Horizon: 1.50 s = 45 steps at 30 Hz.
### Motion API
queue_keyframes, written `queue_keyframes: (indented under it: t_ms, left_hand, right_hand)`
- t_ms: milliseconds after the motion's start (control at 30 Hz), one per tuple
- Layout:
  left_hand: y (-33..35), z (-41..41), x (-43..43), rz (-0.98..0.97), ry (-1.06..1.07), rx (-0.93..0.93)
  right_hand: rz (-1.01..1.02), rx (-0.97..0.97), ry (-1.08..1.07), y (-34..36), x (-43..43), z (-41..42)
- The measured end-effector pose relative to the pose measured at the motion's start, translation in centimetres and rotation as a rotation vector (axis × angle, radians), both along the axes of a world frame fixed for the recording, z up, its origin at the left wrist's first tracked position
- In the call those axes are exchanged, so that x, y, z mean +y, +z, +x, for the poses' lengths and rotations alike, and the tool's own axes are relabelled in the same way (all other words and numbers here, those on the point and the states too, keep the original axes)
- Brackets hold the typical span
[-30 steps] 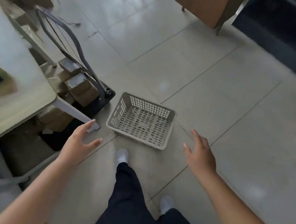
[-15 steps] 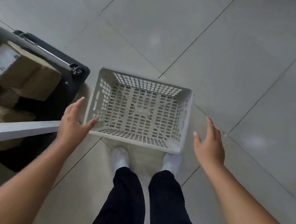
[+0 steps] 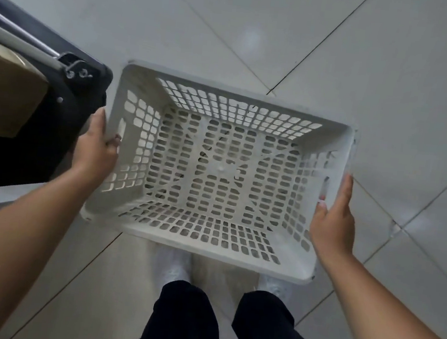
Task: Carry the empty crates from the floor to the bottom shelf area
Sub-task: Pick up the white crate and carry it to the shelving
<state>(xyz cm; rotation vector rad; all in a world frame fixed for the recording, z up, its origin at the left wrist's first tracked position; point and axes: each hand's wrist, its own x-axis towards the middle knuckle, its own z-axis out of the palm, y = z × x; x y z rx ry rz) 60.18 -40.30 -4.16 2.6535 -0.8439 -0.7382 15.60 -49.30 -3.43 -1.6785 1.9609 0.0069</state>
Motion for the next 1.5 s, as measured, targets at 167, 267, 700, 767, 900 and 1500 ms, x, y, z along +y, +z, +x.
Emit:
queue_keyframes:
  t_ms: [167,267,700,767,900,1500]
  left_hand:
    - [5.4,-2.6,3.1,-0.007,0.130,0.050]
    - [11.1,-5.2,6.2,-0.076,0.208,0.121]
    - [45.1,-20.9,27.9,-0.286,0.874,0.083]
    - [49.4,-23.3,32.0,-0.321,0.972,0.056]
    - [56.2,-30.0,41.8,-0.226,1.168,-0.054]
    - [71.4,-86.1,71.3,-0.185,2.130,-0.384]
  right_hand:
    - [0.013,0.017,0.015,6.6,-0.6,-1.0]
    - [0.011,0.015,0.074,13.3,-1.1,-2.2]
    - [-0.076,-0.035,0.690,46.6,-2.6,0.2]
    - [-0.068,-0.042,0.815,50.3,-0.8,2.7]
    - [-0.174,-0.018,1.210,56.2,5.1,7.1]
    - [-0.061,-0.326,2.186,71.8,51.8,-3.0]
